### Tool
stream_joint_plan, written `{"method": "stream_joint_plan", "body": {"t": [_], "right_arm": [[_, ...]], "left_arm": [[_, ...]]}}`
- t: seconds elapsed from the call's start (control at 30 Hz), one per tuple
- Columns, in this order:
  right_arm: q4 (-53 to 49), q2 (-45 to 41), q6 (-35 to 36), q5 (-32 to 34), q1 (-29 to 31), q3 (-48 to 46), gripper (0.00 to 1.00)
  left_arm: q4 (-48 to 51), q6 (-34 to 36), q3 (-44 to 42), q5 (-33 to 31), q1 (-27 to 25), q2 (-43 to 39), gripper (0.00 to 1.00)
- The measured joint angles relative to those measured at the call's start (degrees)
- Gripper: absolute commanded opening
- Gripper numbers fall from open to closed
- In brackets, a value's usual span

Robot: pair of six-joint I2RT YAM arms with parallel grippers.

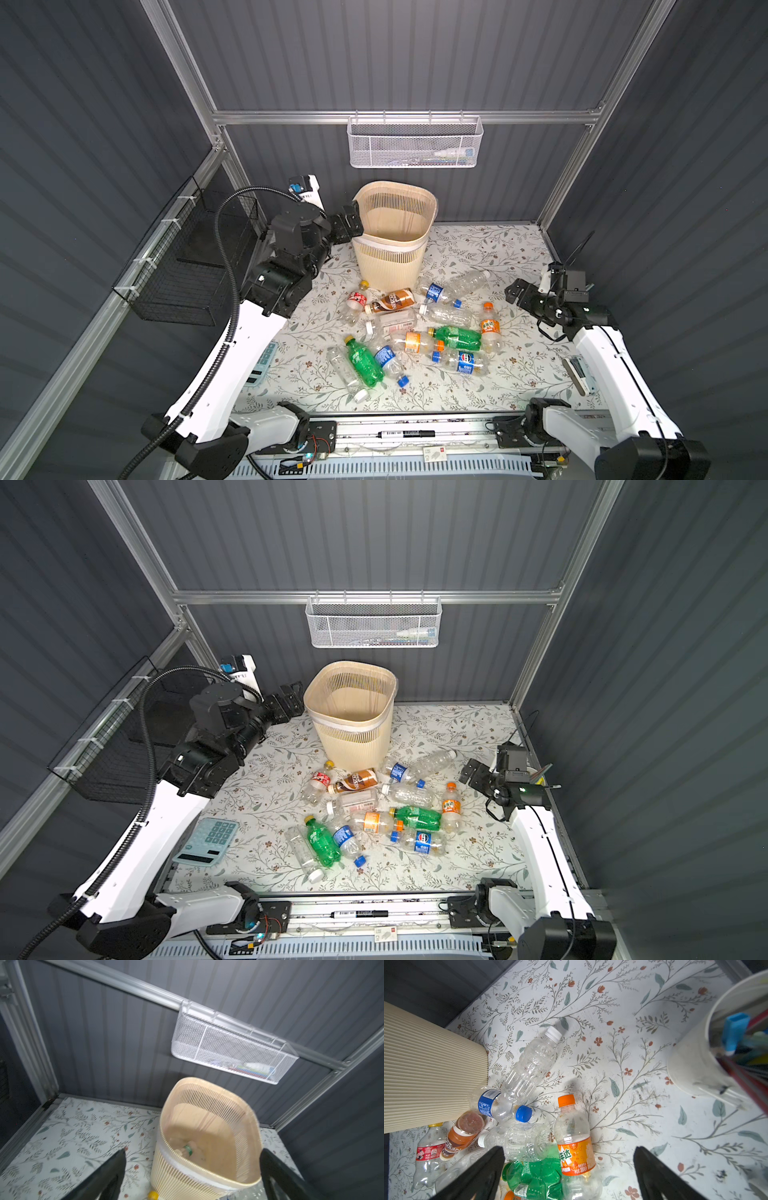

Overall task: Throw the plastic bottles in the bin
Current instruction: 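Lower the left gripper while the right gripper grasps the orange-capped bottle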

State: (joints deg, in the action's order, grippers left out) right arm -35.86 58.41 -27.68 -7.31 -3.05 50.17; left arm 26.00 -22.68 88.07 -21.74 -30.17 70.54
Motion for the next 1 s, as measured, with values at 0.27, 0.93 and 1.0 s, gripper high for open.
{"method": "stream_joint_plan", "body": {"t": [0.27,0.93,1.0], "right_arm": [[-1.8,2.1,-3.4,0.4,7.0,-3.8,0.93],[-1.0,23.6,0.3,3.5,11.3,-3.5,0.64],[-0.8,23.9,0.9,3.4,11.3,-3.4,0.57]], "left_arm": [[7.8,-4.7,-10.1,-7.6,0.0,-5.0,1.00],[21.0,-17.5,-22.6,-15.6,0.0,-10.4,1.00],[21.3,-18.2,-22.6,-15.5,0.0,-9.7,1.00]]}}
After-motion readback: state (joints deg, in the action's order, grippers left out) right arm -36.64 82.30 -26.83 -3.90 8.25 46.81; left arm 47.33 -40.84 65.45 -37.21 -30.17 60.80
